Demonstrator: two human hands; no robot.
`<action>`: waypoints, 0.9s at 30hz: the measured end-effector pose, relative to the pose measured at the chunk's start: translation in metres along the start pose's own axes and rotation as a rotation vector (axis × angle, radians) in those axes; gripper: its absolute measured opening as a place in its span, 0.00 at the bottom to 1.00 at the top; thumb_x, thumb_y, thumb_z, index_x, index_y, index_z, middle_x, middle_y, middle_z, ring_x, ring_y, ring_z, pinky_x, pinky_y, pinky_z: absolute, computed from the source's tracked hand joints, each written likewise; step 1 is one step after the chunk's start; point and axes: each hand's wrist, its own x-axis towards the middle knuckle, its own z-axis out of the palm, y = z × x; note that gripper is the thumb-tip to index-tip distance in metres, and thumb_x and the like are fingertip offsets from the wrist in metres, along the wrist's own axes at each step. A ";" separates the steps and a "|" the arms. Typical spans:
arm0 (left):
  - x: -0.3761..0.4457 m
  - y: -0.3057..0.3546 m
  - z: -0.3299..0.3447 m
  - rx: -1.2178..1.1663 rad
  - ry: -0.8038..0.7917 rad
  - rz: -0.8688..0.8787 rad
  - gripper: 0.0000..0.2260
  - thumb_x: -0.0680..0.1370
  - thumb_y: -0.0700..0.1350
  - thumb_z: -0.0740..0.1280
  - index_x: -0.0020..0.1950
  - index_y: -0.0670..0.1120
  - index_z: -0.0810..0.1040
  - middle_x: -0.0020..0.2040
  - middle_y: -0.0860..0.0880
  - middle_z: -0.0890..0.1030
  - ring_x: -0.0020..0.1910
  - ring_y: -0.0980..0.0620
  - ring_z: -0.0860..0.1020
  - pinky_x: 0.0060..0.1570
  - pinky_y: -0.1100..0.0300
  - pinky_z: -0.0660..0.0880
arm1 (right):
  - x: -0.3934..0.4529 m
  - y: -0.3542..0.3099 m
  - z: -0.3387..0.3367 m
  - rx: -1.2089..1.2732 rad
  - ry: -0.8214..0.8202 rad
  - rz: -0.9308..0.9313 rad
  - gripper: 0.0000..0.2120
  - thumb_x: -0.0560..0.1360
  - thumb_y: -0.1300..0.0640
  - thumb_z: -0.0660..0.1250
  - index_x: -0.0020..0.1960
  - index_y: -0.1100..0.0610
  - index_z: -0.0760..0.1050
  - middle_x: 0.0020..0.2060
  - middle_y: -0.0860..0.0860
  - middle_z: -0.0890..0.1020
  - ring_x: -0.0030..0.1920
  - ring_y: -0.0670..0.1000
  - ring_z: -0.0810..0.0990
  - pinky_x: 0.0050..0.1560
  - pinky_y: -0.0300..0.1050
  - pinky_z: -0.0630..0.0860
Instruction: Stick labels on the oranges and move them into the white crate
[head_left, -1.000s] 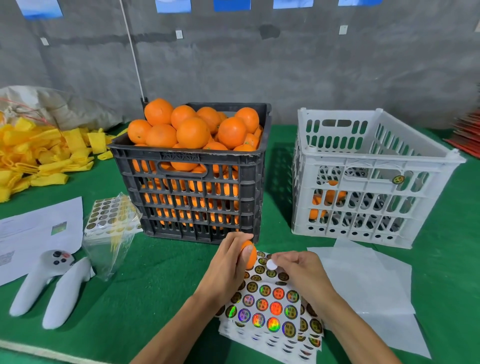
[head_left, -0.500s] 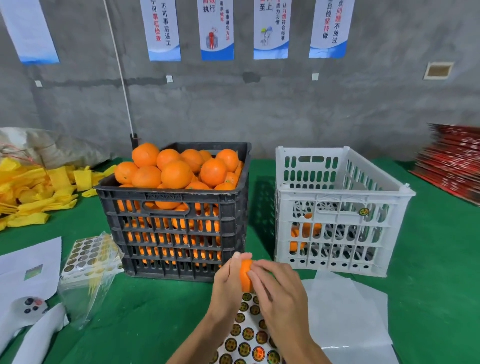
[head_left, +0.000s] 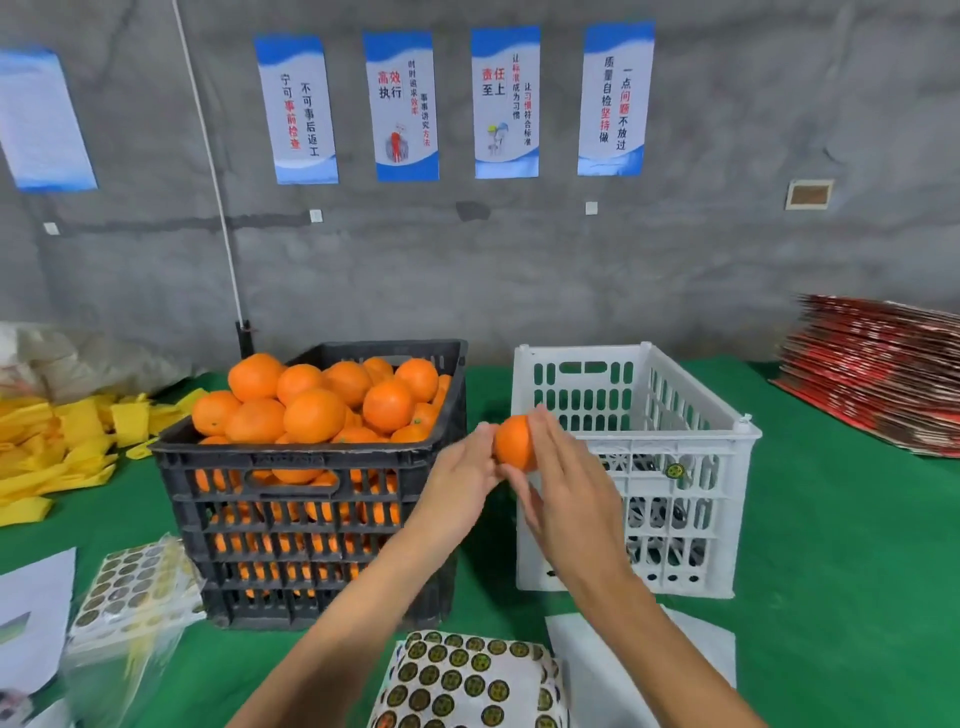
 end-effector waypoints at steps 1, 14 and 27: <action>0.005 0.011 -0.001 0.144 -0.077 0.150 0.19 0.88 0.53 0.55 0.53 0.61 0.86 0.53 0.61 0.86 0.62 0.59 0.81 0.66 0.62 0.73 | 0.017 0.007 -0.003 -0.033 0.006 0.015 0.28 0.77 0.51 0.74 0.72 0.63 0.73 0.71 0.60 0.76 0.62 0.60 0.82 0.58 0.54 0.81; 0.031 0.091 -0.148 1.599 0.316 -0.131 0.32 0.79 0.61 0.70 0.76 0.44 0.70 0.77 0.41 0.63 0.71 0.35 0.72 0.67 0.42 0.73 | 0.037 -0.007 0.027 0.104 -0.054 -0.154 0.11 0.75 0.58 0.73 0.56 0.59 0.86 0.64 0.56 0.82 0.66 0.57 0.80 0.68 0.57 0.75; -0.043 -0.061 -0.076 0.870 0.226 1.100 0.27 0.79 0.51 0.76 0.72 0.37 0.76 0.71 0.45 0.77 0.72 0.48 0.75 0.70 0.54 0.73 | -0.045 -0.028 0.022 0.541 -0.190 -0.100 0.18 0.79 0.47 0.68 0.65 0.56 0.79 0.60 0.48 0.82 0.62 0.48 0.78 0.66 0.45 0.71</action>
